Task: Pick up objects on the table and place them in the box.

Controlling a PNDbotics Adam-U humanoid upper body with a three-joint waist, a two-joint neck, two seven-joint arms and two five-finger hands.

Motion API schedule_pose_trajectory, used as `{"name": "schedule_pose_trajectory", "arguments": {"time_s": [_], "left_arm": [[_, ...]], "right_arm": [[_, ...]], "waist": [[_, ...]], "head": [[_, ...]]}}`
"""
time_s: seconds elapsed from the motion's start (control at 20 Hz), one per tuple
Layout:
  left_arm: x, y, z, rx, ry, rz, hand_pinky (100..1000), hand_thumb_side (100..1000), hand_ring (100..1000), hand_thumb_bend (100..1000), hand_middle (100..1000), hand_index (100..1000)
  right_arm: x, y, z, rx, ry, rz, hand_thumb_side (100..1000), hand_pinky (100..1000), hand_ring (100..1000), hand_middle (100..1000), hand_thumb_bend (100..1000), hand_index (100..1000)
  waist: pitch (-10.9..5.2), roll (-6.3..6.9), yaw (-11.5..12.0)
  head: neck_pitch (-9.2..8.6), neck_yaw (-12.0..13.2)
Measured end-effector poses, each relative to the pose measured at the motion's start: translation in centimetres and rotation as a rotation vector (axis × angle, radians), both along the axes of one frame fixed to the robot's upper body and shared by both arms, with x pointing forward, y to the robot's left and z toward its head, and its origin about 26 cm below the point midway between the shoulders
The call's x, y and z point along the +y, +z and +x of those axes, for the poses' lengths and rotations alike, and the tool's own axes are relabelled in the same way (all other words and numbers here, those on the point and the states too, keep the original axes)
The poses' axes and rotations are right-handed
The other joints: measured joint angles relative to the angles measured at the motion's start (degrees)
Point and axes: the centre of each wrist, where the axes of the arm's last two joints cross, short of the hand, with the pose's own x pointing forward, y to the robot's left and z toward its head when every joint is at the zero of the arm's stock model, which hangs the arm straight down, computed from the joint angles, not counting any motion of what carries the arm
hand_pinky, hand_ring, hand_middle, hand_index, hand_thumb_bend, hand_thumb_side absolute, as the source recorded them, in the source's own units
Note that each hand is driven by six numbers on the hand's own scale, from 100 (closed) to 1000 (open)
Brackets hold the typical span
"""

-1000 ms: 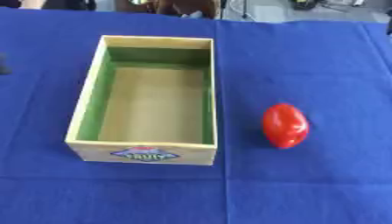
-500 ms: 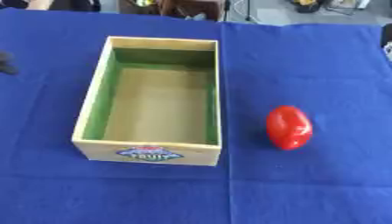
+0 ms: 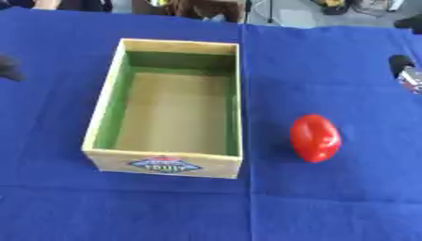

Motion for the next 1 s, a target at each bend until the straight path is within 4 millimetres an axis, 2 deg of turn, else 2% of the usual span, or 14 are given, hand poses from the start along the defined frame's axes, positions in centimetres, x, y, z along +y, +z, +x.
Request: {"name": "schedule_pose_trajectory", "arguments": {"time_s": [0.1, 0.15, 0.3, 0.55, 1.0], "left_arm": [[0.0, 0.0, 0.0, 0.000, -0.001, 0.000, 486, 925, 546, 100, 641, 844], [0.0, 0.0, 0.0, 0.001, -0.002, -0.001, 486, 931, 546, 100, 641, 844], [0.0, 0.0, 0.0, 0.003, -0.004, -0.001, 486, 931, 546, 100, 640, 843], [0.0, 0.0, 0.0, 0.006, -0.006, 0.001, 485, 930, 547, 100, 640, 842], [-0.2, 0.0, 0.0, 0.009, -0.016, 0.007, 484, 928, 547, 100, 639, 841]], "right_arm": [[0.3, 0.2, 0.0, 0.031, 0.011, -0.016, 746, 835, 901, 912, 422, 1000], [0.4, 0.3, 0.0, 0.047, 0.015, -0.025, 767, 837, 904, 915, 443, 1000], [0.7, 0.5, 0.1, 0.094, 0.028, -0.062, 752, 849, 916, 930, 501, 1000], [1.3, 0.6, 0.1, 0.157, 0.053, -0.136, 669, 863, 910, 937, 441, 1000], [2.4, 0.5, 0.4, 0.241, 0.106, -0.243, 614, 879, 913, 945, 419, 1000]], "waist": [[-0.03, -0.02, 0.19], [-0.03, -0.06, 0.19], [-0.04, -0.28, 0.22], [-0.05, -0.37, 0.67], [-0.07, -0.70, 1.46]], "head": [[0.00, -0.02], [0.00, -0.03], [0.00, -0.06], [0.00, -0.29], [-0.03, -0.75]]}}
